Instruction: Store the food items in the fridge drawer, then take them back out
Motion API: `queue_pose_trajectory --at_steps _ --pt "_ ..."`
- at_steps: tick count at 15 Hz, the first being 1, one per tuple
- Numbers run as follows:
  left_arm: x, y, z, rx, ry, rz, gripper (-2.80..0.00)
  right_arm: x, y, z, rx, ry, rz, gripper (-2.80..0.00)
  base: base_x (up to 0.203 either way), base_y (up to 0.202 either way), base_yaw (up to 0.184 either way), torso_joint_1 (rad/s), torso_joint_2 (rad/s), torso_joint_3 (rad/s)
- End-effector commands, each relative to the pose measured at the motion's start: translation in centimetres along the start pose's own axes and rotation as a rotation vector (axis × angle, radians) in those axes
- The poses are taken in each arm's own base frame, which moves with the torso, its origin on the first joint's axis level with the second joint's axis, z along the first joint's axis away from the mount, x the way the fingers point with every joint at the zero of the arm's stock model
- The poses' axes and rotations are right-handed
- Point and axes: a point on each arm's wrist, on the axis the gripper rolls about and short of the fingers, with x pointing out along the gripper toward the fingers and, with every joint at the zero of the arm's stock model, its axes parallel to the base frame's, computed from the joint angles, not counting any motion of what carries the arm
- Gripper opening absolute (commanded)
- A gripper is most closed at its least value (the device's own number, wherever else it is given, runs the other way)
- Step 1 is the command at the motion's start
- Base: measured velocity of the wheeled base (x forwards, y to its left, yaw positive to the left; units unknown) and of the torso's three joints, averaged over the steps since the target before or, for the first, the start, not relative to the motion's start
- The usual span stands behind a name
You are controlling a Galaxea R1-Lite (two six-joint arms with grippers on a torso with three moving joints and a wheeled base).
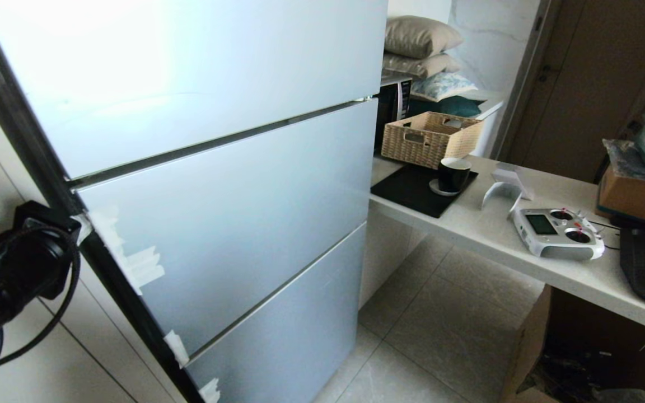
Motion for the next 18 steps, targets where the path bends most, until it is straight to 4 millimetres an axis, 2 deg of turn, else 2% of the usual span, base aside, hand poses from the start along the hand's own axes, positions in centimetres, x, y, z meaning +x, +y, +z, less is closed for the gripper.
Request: queue_pose_trajectory --at_steps 1,6,14,18 --pt "-0.1 -0.2 -0.5 -0.004 0.028 -0.019 -2.80 0.0 0.0 0.0 0.000 0.001 0.001 -2.80 0.000 0.000 0.000 0.000 0.00 0.000" --pt "-0.8 -0.1 -1.1 0.000 0.055 -0.027 -2.80 0.0 0.0 0.0 0.000 0.001 0.001 -2.80 0.000 0.000 0.000 0.000 0.00 0.000" --pt "-3.9 -0.1 -1.9 0.009 0.098 -0.090 -2.80 0.0 0.0 0.0 0.000 0.001 0.001 -2.80 0.000 0.000 0.000 0.000 0.00 0.000" --pt "-5.1 -0.6 -3.3 0.035 0.187 -0.160 -2.80 0.0 0.0 0.0 0.000 0.001 0.001 -2.80 0.000 0.000 0.000 0.000 0.00 0.000"
